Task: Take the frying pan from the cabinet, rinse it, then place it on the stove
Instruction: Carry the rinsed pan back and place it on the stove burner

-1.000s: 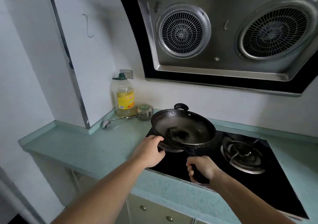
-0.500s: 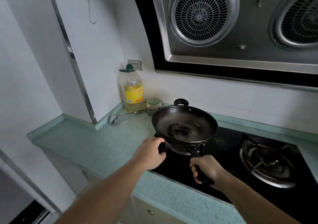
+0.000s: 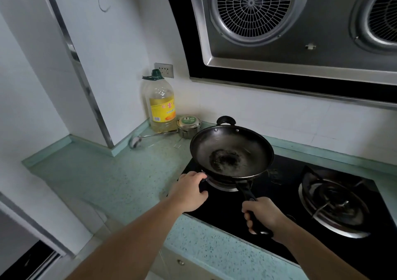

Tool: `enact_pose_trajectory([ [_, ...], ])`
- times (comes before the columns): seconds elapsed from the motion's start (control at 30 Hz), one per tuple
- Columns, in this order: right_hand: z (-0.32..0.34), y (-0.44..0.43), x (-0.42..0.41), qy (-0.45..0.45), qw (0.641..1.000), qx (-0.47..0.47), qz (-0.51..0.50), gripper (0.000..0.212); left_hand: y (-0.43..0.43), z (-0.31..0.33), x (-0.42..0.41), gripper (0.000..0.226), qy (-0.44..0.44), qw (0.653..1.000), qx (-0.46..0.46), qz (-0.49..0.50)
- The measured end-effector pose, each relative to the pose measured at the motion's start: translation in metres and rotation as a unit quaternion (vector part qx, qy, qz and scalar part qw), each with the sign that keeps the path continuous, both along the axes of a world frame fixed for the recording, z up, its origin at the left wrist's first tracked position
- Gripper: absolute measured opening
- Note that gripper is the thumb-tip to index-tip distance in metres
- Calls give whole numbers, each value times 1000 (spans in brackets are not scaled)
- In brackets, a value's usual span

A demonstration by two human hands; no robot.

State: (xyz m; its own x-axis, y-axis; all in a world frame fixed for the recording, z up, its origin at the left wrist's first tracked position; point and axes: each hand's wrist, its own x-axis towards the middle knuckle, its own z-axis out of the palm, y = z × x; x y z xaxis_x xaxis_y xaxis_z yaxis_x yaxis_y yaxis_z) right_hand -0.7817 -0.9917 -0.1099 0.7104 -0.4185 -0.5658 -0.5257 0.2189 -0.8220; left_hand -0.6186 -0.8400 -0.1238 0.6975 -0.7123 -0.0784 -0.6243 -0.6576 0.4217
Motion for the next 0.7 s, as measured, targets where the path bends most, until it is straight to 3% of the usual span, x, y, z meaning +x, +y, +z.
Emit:
enact_pose_trajectory([
  [0.3, -13, -10, 0, -6, 997, 83, 6, 17, -11, -10, -17, 52, 6, 1000, 30, -5],
  [0.43, -17, -14, 1, -1, 992, 129, -13, 28, -13, -12, -30, 52, 16, 999, 40, 6],
  [0.57, -18, -14, 2, -14, 990, 119, -68, 47, -19, -14, -50, 53, 99, 994, -15, 46],
  [0.7, -19, -13, -9, -15, 987, 77, -137, 45, -29, -7, -75, 51, 191, 979, -62, 45],
])
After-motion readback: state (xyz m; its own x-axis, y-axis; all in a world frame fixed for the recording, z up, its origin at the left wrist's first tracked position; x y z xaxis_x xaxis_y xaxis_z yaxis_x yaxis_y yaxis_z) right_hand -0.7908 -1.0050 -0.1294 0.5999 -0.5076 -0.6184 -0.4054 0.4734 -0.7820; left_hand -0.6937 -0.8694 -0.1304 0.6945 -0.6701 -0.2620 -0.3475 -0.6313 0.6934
